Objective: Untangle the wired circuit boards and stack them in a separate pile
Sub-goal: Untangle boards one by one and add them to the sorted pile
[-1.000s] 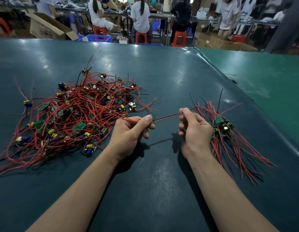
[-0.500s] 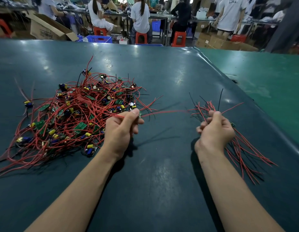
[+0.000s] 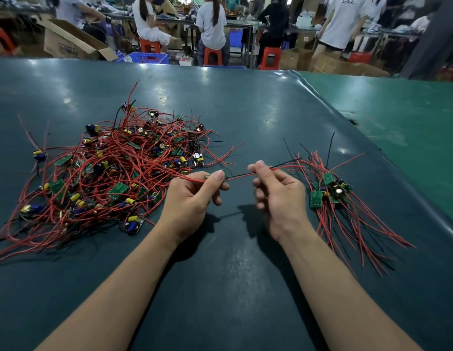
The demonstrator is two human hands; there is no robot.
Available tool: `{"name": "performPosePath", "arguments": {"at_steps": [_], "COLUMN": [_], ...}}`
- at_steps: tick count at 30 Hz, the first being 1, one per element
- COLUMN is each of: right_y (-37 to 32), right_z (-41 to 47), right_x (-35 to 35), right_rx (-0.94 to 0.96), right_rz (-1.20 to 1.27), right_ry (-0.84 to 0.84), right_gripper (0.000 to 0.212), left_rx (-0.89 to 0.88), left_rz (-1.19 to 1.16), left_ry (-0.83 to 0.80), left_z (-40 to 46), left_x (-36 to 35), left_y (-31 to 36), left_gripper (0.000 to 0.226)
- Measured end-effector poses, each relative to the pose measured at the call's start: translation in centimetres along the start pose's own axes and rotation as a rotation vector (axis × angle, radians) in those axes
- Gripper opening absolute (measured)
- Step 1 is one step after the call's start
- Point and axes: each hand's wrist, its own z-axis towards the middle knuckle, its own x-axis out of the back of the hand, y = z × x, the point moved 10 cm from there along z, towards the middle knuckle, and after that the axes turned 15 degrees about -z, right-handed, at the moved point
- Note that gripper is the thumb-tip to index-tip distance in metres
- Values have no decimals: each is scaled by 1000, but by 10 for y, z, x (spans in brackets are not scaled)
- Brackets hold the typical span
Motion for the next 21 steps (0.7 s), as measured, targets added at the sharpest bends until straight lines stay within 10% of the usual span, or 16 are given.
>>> {"name": "performPosePath", "arguments": {"at_steps": [13, 21], "right_y": [-16, -7], "right_z": [4, -23], "right_x": [73, -39], "right_rx": [121, 142], "right_rz": [-155, -181], "right_ry": [462, -337], "right_gripper": [24, 34], "left_rx": [-366, -244], "left_rz": [172, 148], "left_ry": [268, 21], "left_z": [-9, -8], "left_x": [23, -9], "left_y": [40, 26], "left_gripper": [42, 49]}}
